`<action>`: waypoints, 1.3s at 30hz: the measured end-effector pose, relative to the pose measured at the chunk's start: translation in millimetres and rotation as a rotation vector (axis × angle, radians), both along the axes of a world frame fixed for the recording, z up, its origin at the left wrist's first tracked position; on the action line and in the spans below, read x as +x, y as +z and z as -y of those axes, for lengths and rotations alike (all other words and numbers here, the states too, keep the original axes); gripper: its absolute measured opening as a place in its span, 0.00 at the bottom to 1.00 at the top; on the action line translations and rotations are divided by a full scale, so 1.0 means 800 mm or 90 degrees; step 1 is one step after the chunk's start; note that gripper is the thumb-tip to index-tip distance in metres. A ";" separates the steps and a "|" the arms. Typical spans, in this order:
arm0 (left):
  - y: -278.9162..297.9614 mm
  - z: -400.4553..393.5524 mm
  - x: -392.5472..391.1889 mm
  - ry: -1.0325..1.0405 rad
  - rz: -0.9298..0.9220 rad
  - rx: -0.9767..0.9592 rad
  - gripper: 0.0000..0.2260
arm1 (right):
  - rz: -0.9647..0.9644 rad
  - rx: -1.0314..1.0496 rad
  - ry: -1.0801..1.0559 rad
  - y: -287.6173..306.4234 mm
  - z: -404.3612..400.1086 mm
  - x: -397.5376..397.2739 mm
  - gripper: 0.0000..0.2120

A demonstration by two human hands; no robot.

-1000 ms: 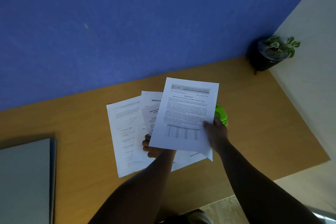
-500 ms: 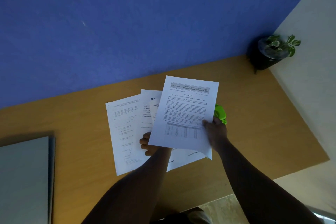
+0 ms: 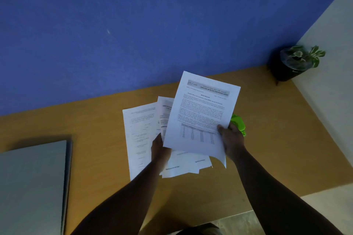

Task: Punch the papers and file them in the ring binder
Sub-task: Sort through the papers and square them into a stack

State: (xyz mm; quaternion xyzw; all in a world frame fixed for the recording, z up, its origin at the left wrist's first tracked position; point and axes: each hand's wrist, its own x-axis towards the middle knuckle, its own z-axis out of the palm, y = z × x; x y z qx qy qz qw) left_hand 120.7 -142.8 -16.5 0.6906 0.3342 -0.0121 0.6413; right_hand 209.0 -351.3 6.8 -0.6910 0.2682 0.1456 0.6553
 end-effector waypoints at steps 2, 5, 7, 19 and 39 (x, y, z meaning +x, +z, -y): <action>0.009 -0.011 -0.003 -0.032 0.020 -0.014 0.13 | -0.008 0.025 -0.002 -0.002 0.002 0.000 0.07; 0.020 -0.033 -0.009 -0.024 0.029 -0.051 0.20 | -0.015 0.035 0.037 -0.003 -0.001 0.002 0.07; 0.029 -0.045 -0.017 -0.012 0.046 -0.104 0.22 | -0.014 0.047 0.068 0.001 -0.011 -0.003 0.07; 0.057 -0.094 -0.051 -0.118 0.116 -0.369 0.07 | -0.017 0.164 0.204 0.017 -0.064 -0.026 0.13; 0.058 -0.107 -0.044 -0.112 0.012 -0.307 0.23 | -0.009 0.068 0.214 0.000 -0.064 -0.035 0.13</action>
